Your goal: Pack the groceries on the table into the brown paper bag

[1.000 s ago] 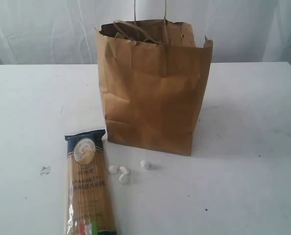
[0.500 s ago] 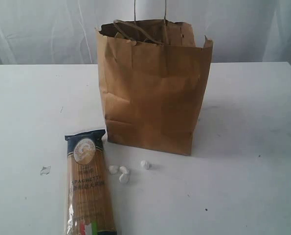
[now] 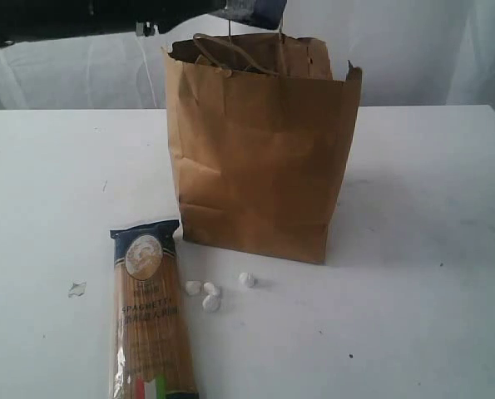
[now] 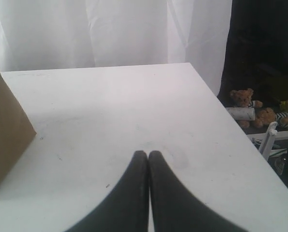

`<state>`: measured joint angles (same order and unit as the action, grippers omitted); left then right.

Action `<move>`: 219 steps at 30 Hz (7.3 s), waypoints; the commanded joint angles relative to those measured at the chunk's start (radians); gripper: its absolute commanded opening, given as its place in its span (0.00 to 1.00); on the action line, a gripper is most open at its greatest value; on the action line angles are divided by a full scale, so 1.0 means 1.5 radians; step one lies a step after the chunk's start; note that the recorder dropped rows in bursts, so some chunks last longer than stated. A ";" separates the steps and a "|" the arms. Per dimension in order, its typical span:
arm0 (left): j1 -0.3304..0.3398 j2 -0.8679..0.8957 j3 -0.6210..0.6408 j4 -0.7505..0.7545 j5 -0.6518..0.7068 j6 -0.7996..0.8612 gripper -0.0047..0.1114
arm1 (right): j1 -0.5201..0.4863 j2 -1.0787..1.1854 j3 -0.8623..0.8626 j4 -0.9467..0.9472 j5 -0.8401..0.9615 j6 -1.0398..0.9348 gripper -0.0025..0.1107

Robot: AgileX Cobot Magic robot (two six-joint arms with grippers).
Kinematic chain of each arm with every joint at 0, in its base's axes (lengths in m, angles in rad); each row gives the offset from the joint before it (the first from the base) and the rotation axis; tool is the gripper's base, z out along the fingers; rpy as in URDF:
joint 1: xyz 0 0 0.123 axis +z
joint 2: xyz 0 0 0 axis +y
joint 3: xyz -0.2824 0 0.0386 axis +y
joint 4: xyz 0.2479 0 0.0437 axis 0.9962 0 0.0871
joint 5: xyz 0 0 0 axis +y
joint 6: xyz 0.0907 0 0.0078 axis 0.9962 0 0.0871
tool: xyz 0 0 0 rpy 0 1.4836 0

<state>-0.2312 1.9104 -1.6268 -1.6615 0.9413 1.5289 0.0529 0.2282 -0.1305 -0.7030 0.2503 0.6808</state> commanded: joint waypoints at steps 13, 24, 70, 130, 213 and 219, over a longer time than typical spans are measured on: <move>-0.001 0.015 -0.006 0.035 0.012 -0.018 0.64 | -0.002 0.002 0.002 0.000 -0.003 0.008 0.02; -0.001 0.015 -0.006 0.142 0.027 -0.114 0.68 | -0.002 0.002 0.002 0.000 -0.003 0.008 0.02; 0.224 -0.670 0.696 0.840 -0.718 -0.986 0.04 | -0.002 0.002 0.002 0.000 -0.044 0.008 0.02; 0.162 -1.274 1.078 0.967 -0.462 -0.969 0.04 | -0.002 0.168 -0.216 -0.144 -0.500 -0.007 0.02; 0.162 -1.274 1.085 0.921 -0.473 -1.036 0.04 | 0.557 1.100 -0.762 0.791 0.058 -0.594 0.78; 0.162 -1.274 1.085 0.922 -0.473 -1.036 0.04 | 0.557 1.158 -0.853 0.775 0.156 -0.615 0.78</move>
<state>0.0126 0.0046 -0.0027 -0.2690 0.2370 -0.0224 0.8856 1.9357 -1.3504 0.4777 0.4201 -0.2207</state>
